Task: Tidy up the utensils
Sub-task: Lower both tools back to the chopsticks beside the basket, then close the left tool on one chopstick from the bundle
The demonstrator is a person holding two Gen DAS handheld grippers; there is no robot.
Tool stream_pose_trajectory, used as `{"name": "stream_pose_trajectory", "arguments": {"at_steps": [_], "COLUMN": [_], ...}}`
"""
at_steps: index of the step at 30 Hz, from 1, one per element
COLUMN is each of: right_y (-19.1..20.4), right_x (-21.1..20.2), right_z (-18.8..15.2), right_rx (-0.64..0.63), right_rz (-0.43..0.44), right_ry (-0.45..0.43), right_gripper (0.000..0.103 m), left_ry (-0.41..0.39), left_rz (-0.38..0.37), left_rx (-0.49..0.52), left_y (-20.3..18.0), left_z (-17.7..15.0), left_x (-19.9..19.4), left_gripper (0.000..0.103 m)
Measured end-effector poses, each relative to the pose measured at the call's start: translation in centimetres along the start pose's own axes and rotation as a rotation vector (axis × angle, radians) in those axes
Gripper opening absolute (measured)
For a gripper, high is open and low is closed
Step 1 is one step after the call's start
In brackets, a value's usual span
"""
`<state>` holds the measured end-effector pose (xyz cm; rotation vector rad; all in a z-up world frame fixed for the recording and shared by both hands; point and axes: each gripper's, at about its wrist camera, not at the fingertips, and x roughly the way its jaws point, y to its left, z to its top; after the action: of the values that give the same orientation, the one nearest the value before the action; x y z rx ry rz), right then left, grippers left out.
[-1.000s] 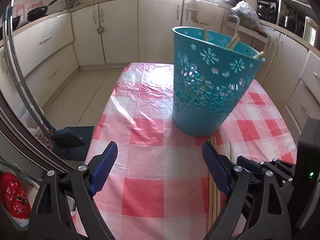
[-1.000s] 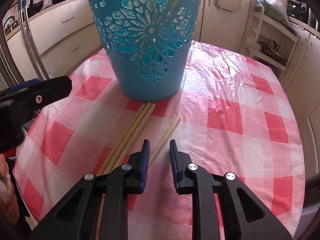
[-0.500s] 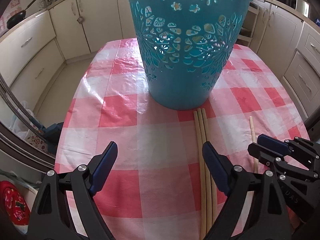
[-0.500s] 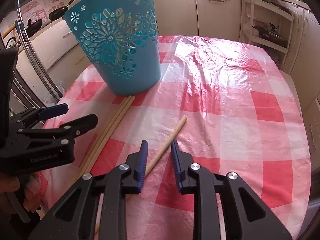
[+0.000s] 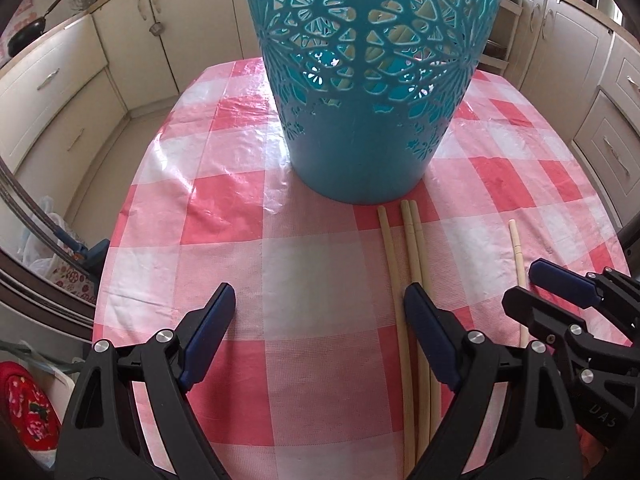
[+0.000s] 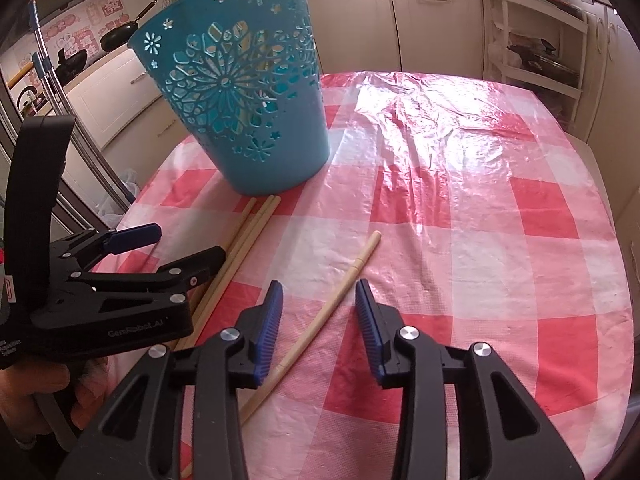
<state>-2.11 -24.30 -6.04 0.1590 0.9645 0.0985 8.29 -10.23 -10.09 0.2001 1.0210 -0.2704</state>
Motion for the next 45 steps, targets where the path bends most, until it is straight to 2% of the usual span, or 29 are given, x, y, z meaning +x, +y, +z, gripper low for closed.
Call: {"name": "stream_pose_trajectory", "arguments": {"at_steps": [6, 14, 16, 19, 20, 22, 25, 29, 33, 40, 45], "right_y": [-0.1, 0.1, 0.2, 0.5, 0.6, 0.6, 0.9, 2.2, 3.2, 0.5, 0.3], "right_x": [0.0, 0.4, 0.6, 0.8, 0.9, 1.0, 1.1, 1.0, 1.0, 0.9, 0.9], "right_z": [0.1, 0.4, 0.6, 0.6, 0.7, 0.9, 1.0, 0.8, 0.7, 1.2, 1.2], "right_rx": [0.005, -0.039, -0.055, -0.087, -0.100, -0.120, -0.152, -0.246, -0.314, -0.145, -0.123], "right_rz": [-0.003, -0.124, -0.138, -0.151, -0.154, -0.150, -0.138, -0.116, -0.112, -0.070, -0.061], "right_ry": [0.004, 0.007, 0.009, 0.013, 0.015, 0.023, 0.041, 0.080, 0.109, 0.119, 0.089], "right_gripper": [0.039, 0.038, 0.038, 0.036, 0.031, 0.026, 0.018, 0.014, 0.014, 0.022, 0.022], "left_ry": [-0.006, -0.016, -0.026, -0.039, -0.041, -0.040, -0.026, -0.001, 0.000, 0.002, -0.008], "left_rz": [-0.014, -0.012, -0.019, -0.036, -0.043, -0.048, -0.050, -0.064, -0.073, -0.091, -0.086], "left_rx": [0.009, 0.002, 0.010, 0.044, 0.055, 0.063, 0.024, -0.068, -0.103, -0.106, -0.067], "left_y": [-0.1, -0.3, -0.6, -1.2, -1.4, -1.7, -1.2, 0.2, 0.8, 0.9, 0.4], "left_z": [0.0, 0.5, 0.5, 0.6, 0.6, 0.5, 0.3, -0.6, -1.1, -0.4, 0.2], "left_x": [-0.1, 0.2, 0.1, -0.2, -0.3, -0.4, -0.7, -1.3, -1.5, -0.8, -0.5], "left_gripper": [0.077, 0.076, 0.069, 0.045, 0.034, 0.019, 0.007, 0.005, 0.005, 0.007, 0.017]}}
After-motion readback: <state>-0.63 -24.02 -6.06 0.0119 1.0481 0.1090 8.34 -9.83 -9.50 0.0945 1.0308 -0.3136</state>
